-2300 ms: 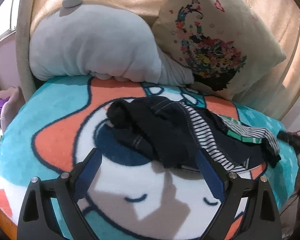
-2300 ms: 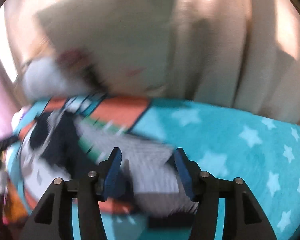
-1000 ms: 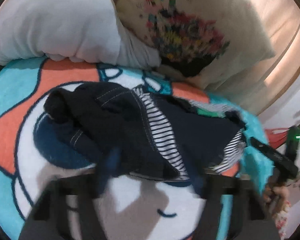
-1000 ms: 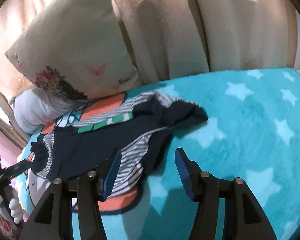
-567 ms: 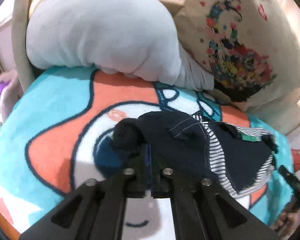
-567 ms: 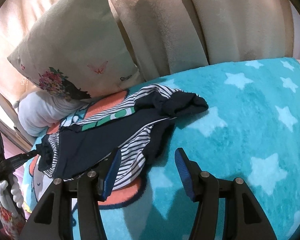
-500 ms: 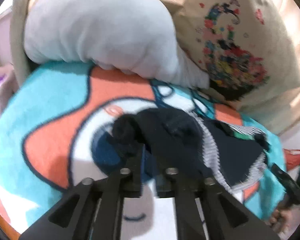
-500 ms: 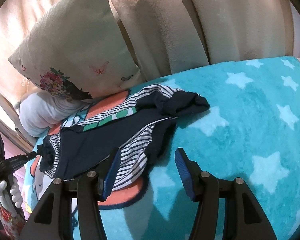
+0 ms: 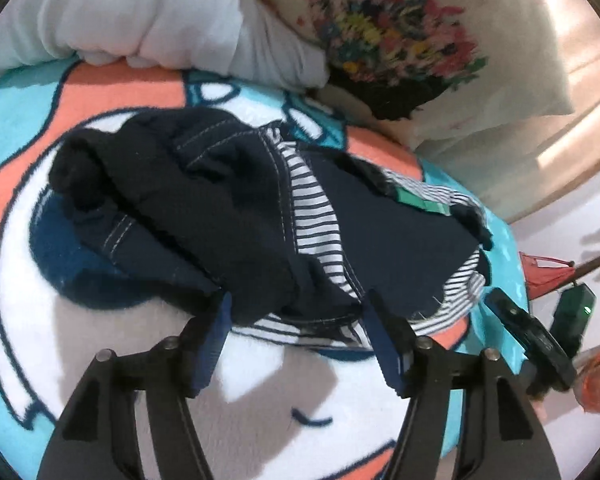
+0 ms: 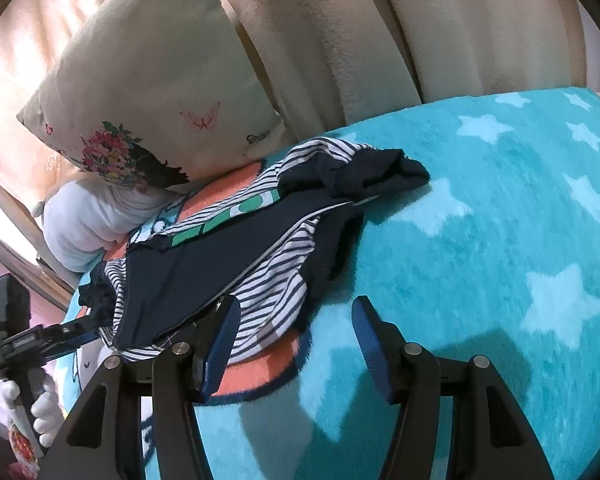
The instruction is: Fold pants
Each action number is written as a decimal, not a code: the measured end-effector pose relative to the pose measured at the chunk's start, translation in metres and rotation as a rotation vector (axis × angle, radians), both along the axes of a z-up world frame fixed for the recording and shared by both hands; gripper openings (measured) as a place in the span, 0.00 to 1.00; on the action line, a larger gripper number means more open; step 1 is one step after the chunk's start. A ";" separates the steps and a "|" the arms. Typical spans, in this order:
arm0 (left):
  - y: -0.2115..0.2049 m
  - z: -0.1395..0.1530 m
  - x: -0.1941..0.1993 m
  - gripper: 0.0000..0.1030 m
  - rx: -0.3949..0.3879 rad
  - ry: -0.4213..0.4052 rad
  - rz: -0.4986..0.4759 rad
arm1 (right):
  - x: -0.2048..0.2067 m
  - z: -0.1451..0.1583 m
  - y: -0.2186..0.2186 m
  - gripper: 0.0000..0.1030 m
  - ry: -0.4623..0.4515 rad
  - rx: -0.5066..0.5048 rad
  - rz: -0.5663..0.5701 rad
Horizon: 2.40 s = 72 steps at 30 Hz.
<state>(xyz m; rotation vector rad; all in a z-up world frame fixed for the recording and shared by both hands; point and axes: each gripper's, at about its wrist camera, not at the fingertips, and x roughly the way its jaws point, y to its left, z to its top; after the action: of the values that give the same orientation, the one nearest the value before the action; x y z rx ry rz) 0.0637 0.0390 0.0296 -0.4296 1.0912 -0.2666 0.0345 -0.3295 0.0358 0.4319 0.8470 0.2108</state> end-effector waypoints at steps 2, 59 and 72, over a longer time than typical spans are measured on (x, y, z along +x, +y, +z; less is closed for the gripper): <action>0.003 0.000 0.000 0.61 -0.013 0.000 0.009 | -0.003 0.001 -0.002 0.60 -0.005 0.005 -0.005; 0.079 -0.027 0.022 0.26 -0.006 -0.099 0.159 | 0.082 -0.022 0.022 0.16 0.058 0.199 -0.005; 0.075 0.038 -0.067 0.26 -0.055 -0.236 0.165 | 0.010 0.061 0.000 0.15 -0.143 0.237 0.052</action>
<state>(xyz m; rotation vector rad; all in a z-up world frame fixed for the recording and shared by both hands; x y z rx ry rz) -0.0029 0.1142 0.0677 -0.5204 0.8147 -0.1959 0.0447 -0.3291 0.0967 0.6096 0.6958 0.3876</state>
